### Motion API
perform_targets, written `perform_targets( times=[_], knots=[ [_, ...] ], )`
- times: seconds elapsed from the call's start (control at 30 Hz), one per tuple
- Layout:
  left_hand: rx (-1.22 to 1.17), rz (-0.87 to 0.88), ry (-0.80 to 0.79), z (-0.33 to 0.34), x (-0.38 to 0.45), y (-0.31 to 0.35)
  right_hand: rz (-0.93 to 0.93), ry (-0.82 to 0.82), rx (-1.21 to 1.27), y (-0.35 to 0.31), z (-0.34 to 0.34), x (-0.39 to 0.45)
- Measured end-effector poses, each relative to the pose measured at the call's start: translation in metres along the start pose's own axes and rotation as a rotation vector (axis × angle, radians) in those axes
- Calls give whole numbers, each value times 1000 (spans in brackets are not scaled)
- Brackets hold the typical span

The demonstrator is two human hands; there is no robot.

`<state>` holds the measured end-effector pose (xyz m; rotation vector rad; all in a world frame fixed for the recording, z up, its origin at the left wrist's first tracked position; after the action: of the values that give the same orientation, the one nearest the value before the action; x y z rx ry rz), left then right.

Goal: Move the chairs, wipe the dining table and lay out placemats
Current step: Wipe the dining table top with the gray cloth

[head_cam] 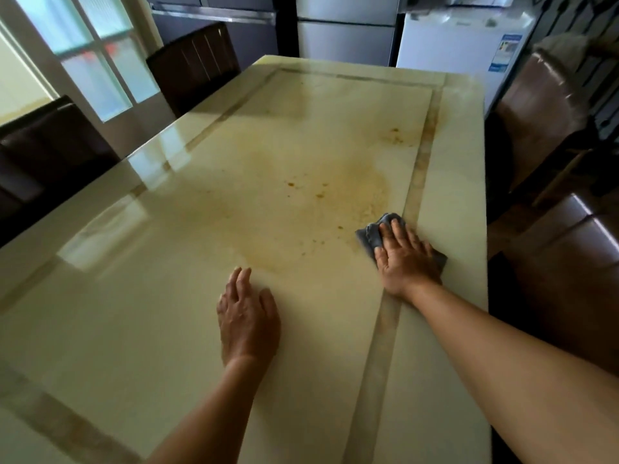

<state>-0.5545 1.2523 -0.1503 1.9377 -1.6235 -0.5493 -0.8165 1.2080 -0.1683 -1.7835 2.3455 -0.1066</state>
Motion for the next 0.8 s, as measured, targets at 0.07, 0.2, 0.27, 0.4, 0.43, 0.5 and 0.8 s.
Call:
perform_targets(
  times=[0.07,0.2,0.27,0.4,0.43,0.5,0.8],
  knots=[
    [-28,-16,14,4,2,0,87,16,8,4,-5,28],
    [-31,9,21,9,7,2,212,42,-9,-4,-4,62],
    [-50,6,16,8,8,2,242,23,-3,-16,-3,62],
    [-160,23,11,1,8,4,39,-31,62,-86,10,38],
    [-225,20,12,-2,9,5,-61,-38,74,-114,16,27],
    [-382,-3,28,-12,11,3,-245,-88,69,-168,29,-2],
    [-279,-73,145,-80,67,-66,-568,-219,-39,-270,42,-63]
  ],
)
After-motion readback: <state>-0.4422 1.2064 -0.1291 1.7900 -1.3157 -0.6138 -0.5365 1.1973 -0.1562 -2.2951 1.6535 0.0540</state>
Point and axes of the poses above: each hand's wrist, its own x-axis towards the middle knuckle, its own z-axis out of the palm, y = z × x, the point moved 1 cm from there along x, towards the middle knuckle, and after that the axes turned 2 degrees about -x, right-handed, at the moved point
